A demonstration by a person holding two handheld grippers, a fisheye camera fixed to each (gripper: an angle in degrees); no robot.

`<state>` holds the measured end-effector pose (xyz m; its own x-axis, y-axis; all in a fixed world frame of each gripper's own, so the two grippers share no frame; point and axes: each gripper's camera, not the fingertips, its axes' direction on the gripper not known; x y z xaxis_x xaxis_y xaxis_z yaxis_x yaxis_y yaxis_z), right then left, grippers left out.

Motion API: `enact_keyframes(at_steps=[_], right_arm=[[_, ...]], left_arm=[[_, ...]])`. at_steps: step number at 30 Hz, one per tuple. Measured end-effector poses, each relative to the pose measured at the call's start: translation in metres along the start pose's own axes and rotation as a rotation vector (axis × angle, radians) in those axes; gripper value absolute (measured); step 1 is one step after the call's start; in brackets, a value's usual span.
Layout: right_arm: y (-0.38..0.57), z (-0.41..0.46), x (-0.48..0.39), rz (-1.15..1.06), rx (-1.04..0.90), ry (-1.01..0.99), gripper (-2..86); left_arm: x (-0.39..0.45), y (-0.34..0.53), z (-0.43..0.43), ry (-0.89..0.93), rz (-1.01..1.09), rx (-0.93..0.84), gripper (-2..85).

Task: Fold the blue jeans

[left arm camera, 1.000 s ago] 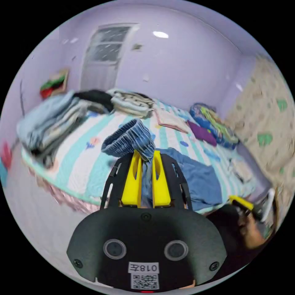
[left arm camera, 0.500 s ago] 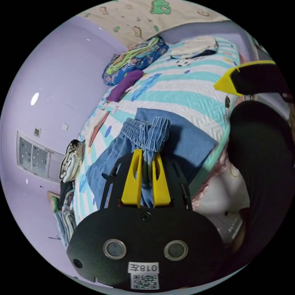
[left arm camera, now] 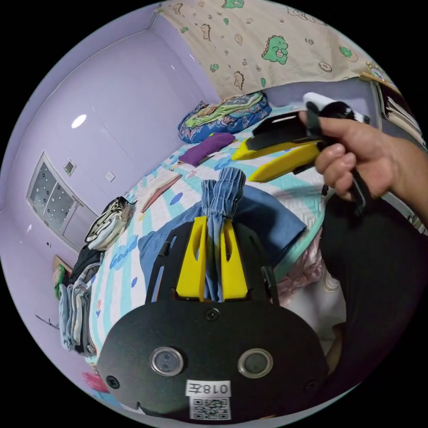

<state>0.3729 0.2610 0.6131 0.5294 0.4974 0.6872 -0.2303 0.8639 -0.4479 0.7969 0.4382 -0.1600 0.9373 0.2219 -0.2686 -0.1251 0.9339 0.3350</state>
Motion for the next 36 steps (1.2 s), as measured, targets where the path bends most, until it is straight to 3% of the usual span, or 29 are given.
enact_keyframes(at_steps=[4,8,10,14,17,21,23,25,27,32,34,36], right_arm=[[-0.043,0.027,0.002,0.046,-0.161,-0.027,15.4],[-0.064,0.046,-0.005,0.064,-0.205,-0.073,14.3],[-0.074,0.053,-0.020,0.023,-0.205,-0.030,7.5],[-0.076,0.051,-0.059,-0.145,-0.169,0.041,3.0],[-0.065,0.048,-0.067,-0.227,-0.140,0.129,2.1],[-0.041,0.065,-0.022,-0.172,-0.184,0.420,3.2],[-0.027,0.061,-0.015,-0.148,-0.127,0.387,4.5],[-0.005,0.060,-0.034,-0.223,-0.037,0.411,5.1],[0.012,0.074,-0.060,-0.350,-0.022,0.421,5.0],[0.049,0.172,-0.103,-0.637,-0.279,0.515,5.2],[0.071,0.227,-0.085,-0.664,-0.498,0.772,4.8],[0.092,0.246,-0.081,-0.707,-0.531,0.818,4.4]], left_arm=[[0.003,-0.005,-0.008,-0.039,0.034,0.016,5.0],[-0.002,-0.008,-0.009,-0.053,0.047,0.006,5.1],[-0.007,-0.009,-0.011,-0.053,0.039,0.011,5.2],[-0.019,-0.021,-0.021,-0.052,0.031,0.052,5.3],[-0.016,-0.028,-0.012,0.024,0.077,0.044,6.4],[-0.007,-0.017,0.023,0.360,0.151,-0.103,9.2],[-0.022,0.000,0.013,0.441,0.118,-0.054,8.3],[-0.048,0.024,-0.008,0.443,0.070,0.047,6.5],[-0.087,0.058,-0.023,0.318,-0.027,0.113,4.8],[-0.153,0.106,0.017,0.214,-0.175,-0.019,4.3],[-0.162,0.118,0.043,0.254,-0.162,-0.114,4.3],[-0.167,0.134,0.070,0.372,-0.147,-0.217,4.5]])
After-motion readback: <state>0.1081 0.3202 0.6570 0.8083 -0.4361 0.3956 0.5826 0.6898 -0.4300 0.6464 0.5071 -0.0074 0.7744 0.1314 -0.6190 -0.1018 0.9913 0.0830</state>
